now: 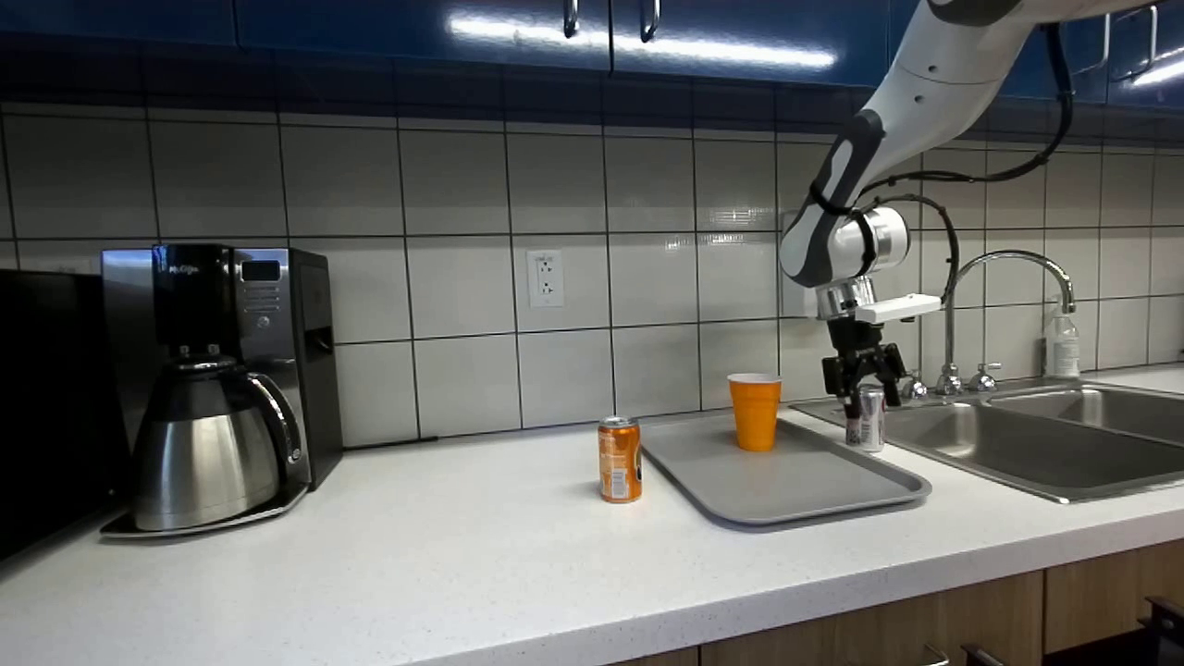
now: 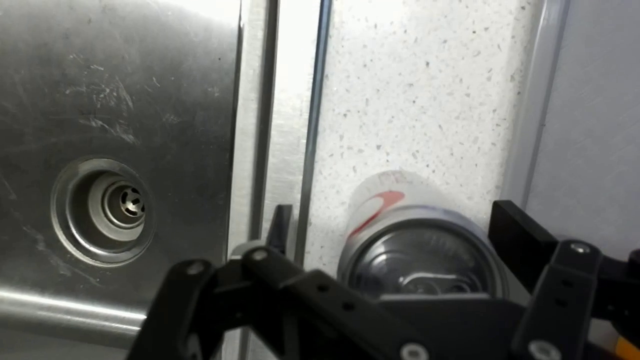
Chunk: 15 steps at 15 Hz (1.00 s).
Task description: Pick up the silver coke can and place it on the gray tray, pick up the orange fanta can and place it on the gray tray
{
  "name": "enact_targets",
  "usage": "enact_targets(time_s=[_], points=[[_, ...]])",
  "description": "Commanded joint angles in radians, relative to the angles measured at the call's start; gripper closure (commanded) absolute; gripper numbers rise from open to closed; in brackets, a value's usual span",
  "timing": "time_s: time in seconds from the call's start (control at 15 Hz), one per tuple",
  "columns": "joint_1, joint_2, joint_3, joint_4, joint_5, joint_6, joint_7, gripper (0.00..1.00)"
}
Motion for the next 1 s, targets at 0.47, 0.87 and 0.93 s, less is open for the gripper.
enact_targets(time_s=[0.47,0.87,0.93], points=[[-0.024,-0.036,0.017,-0.053,-0.012,0.067,-0.062,0.55],[-0.023,-0.066,0.016,-0.083,-0.013,0.080,-0.074,0.61],[-0.021,-0.084,0.015,-0.098,-0.016,0.086,-0.072,0.61]])
